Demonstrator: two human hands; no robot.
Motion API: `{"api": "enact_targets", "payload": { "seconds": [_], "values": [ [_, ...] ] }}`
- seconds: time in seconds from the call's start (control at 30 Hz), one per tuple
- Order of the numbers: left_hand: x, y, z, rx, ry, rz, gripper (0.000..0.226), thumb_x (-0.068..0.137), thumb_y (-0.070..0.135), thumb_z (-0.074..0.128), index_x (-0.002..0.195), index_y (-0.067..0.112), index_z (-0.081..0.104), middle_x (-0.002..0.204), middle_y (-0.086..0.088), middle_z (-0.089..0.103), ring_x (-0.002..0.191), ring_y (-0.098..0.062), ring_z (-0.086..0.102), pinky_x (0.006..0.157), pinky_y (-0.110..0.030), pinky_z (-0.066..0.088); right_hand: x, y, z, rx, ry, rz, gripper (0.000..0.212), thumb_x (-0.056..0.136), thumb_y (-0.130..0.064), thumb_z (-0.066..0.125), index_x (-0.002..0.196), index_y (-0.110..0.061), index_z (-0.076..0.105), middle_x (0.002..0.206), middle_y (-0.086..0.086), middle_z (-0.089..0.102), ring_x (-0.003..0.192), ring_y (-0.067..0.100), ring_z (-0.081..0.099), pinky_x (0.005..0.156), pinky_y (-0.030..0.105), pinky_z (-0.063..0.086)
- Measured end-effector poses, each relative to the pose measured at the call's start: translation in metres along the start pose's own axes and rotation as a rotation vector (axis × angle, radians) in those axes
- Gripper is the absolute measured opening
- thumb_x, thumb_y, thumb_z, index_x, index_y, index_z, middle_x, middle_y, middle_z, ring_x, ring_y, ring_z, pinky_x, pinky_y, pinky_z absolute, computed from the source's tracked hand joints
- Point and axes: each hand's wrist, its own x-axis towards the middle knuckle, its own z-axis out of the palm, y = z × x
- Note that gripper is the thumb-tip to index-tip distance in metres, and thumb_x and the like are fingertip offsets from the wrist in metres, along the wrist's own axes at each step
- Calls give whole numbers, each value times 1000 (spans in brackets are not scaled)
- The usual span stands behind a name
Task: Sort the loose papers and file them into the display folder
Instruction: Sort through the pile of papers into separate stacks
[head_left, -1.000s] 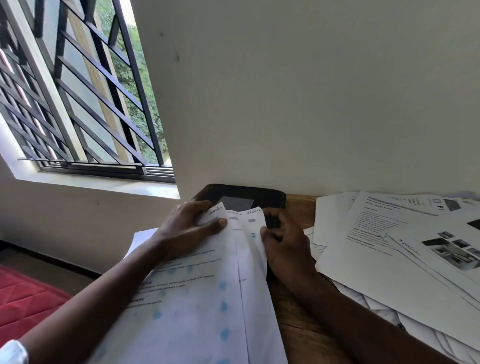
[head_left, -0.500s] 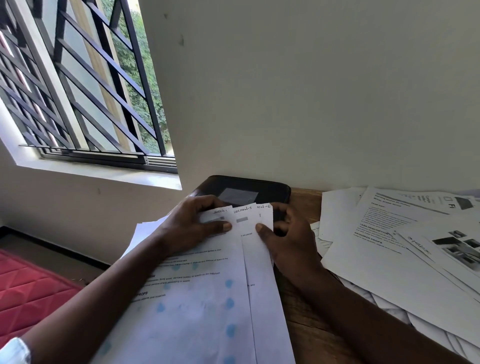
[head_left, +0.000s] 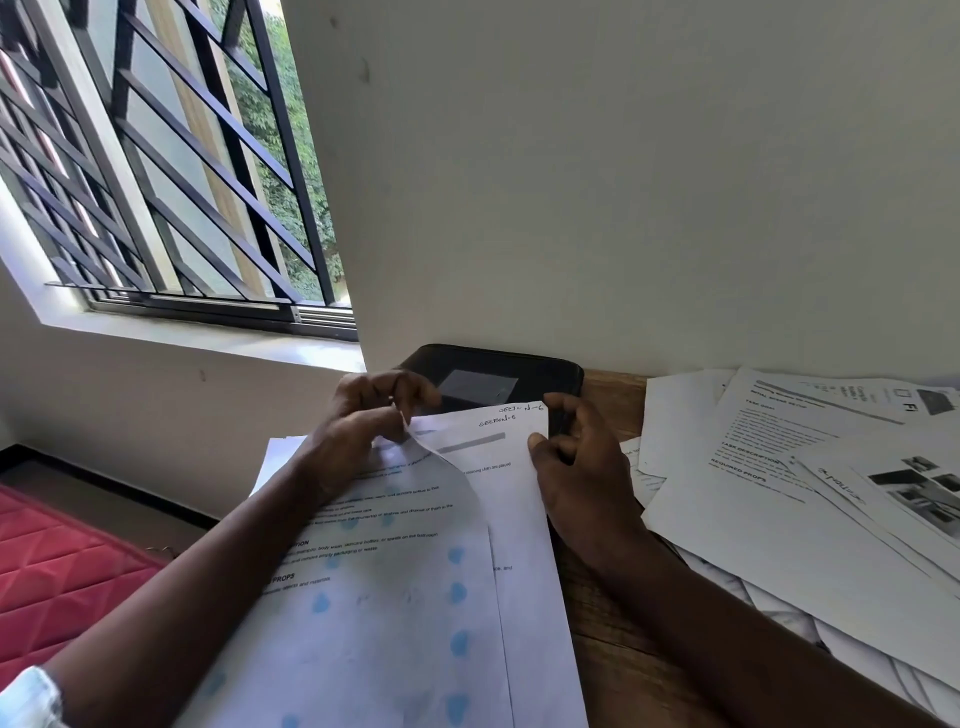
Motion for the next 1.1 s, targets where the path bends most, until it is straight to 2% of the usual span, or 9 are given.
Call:
{"api": "enact_targets", "payload": {
  "seconds": [0.1, 0.13, 0.3, 0.47, 0.67, 0.8, 0.93, 1.03, 1.1],
  "values": [
    [-2, 4, 1, -40, 21, 0, 2, 59, 8, 56, 60, 10, 55, 69, -12, 59, 68, -18, 52, 63, -24, 41, 0, 0, 1, 9, -4, 6, 35, 101, -23, 63, 132, -36, 52, 88, -9, 76, 85, 9, 71, 88, 44, 59],
    [-3, 3, 0, -30, 11, 4, 8, 61, 13, 60, 65, 7, 57, 69, -12, 56, 67, -18, 50, 61, -24, 41, 0, 0, 0, 7, -6, 6, 34, 101, -24, 63, 130, -36, 52, 90, -10, 76, 86, 9, 71, 89, 45, 59],
    [-5, -1, -2, -157, -46, -107, 33, 80, 10, 81, 109, 6, 64, 88, -18, 66, 77, -24, 61, 69, -32, 51, 1, -1, 1, -11, 5, 8, 32, 100, -24, 63, 129, -33, 54, 90, -6, 76, 86, 13, 70, 91, 44, 57],
    [-4, 1, -10, -139, -116, -152, 36, 93, -7, 67, 128, 0, 60, 105, -22, 74, 87, -25, 68, 74, -31, 57, 2, 0, 3, -39, -3, 5, 34, 101, -26, 62, 132, -34, 53, 103, -6, 76, 93, 15, 70, 94, 48, 57],
    [-4, 1, -13, -57, -94, -148, 32, 90, -16, 65, 119, 0, 66, 104, -17, 76, 91, -22, 71, 78, -29, 58, 3, 2, 3, -63, -2, -3, 34, 101, -28, 62, 133, -33, 52, 110, -1, 76, 97, 20, 70, 94, 46, 57],
    [-3, -1, -11, -34, -95, -133, 37, 83, -4, 75, 118, 6, 68, 112, -18, 75, 99, -26, 71, 89, -40, 57, 3, 2, 3, -65, 1, -19, 36, 100, -28, 64, 134, -33, 51, 109, -1, 75, 96, 19, 70, 94, 47, 58],
    [-4, 2, -4, 142, -103, -113, 51, 76, 5, 70, 124, 23, 71, 113, -5, 75, 96, -19, 71, 84, -35, 56, 4, 4, 2, -43, -5, -23, 37, 100, -26, 64, 134, -33, 52, 106, -6, 75, 94, 14, 71, 92, 47, 58],
    [-4, 2, 1, 331, -141, -77, 59, 71, 16, 67, 126, 37, 70, 117, 1, 71, 110, -23, 67, 94, -46, 54, 4, 4, 0, 5, -6, -28, 33, 103, -17, 57, 132, -31, 55, 93, -20, 70, 86, 11, 70, 87, 44, 59],
    [-4, 4, 7, 436, -157, -43, 56, 69, 20, 66, 121, 40, 71, 115, 8, 69, 110, -18, 63, 95, -40, 52, 4, 4, -1, 44, -14, -20, 35, 102, -11, 55, 131, -31, 56, 77, -24, 68, 80, 14, 69, 83, 43, 60]
  ]
}}
